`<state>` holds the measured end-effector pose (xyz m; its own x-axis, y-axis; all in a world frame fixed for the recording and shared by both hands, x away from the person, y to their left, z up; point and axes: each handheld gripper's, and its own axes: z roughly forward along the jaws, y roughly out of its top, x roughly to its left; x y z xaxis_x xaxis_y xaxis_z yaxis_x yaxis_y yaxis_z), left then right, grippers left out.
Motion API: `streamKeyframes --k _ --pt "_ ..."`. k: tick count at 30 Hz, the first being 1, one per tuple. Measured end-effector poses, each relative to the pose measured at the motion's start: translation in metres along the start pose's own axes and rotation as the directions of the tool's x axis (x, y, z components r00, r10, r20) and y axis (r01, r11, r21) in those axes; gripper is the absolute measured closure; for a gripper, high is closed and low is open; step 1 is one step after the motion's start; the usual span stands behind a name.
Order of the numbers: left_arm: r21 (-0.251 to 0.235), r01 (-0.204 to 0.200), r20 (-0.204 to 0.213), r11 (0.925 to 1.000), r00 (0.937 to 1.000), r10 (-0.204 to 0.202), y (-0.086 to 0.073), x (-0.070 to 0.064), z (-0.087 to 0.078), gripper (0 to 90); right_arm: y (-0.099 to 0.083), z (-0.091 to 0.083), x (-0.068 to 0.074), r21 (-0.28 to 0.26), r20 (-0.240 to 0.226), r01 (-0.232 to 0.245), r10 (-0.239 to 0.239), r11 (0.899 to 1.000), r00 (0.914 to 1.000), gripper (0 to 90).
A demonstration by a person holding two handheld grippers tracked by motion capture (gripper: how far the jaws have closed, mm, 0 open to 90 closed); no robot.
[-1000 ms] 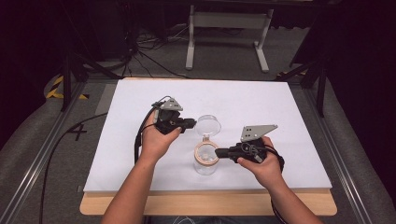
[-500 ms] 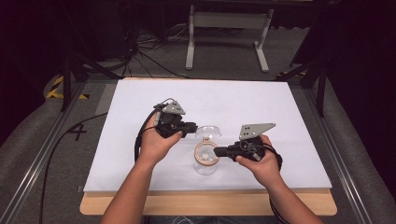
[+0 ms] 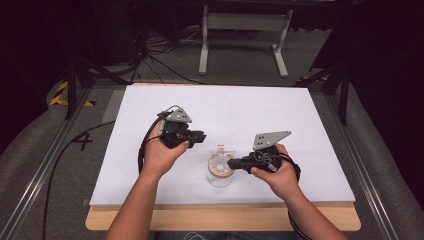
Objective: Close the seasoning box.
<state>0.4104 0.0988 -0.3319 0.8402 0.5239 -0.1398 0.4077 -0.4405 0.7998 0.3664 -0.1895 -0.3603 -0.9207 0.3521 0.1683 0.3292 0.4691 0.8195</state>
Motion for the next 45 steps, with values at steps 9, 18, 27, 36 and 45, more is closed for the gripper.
streamKeyframes --k 9,18,27,36,45 --pt "0.016 0.014 0.005 0.9998 0.9999 -0.014 -0.002 0.006 -0.009 75.5 0.002 0.001 0.006 0.074 -0.015 0.025 -0.024 0.997 0.9996 90.0" --pt "0.038 0.034 0.001 0.9987 0.9994 -0.035 -0.005 0.01 -0.007 74.6 0.001 0.002 0.007 0.134 -0.018 0.025 -0.023 0.991 0.9996 90.0" --pt "0.055 0.043 -0.001 0.9976 0.9991 -0.043 -0.005 0.011 -0.006 73.1 0.001 0.002 0.009 0.181 -0.019 0.013 -0.01 0.983 0.9998 90.0" --pt "0.066 0.051 0.005 0.9965 0.9987 -0.051 -0.006 0.012 -0.006 73.1 0.0 0.003 0.01 0.221 -0.015 0.004 0.0 0.975 0.9999 90.0" --pt "0.069 0.049 0.015 0.9964 0.9986 -0.05 -0.006 0.013 -0.006 73.4 -0.002 0.001 0.007 0.263 -0.021 -0.008 0.014 0.965 0.9997 90.0"
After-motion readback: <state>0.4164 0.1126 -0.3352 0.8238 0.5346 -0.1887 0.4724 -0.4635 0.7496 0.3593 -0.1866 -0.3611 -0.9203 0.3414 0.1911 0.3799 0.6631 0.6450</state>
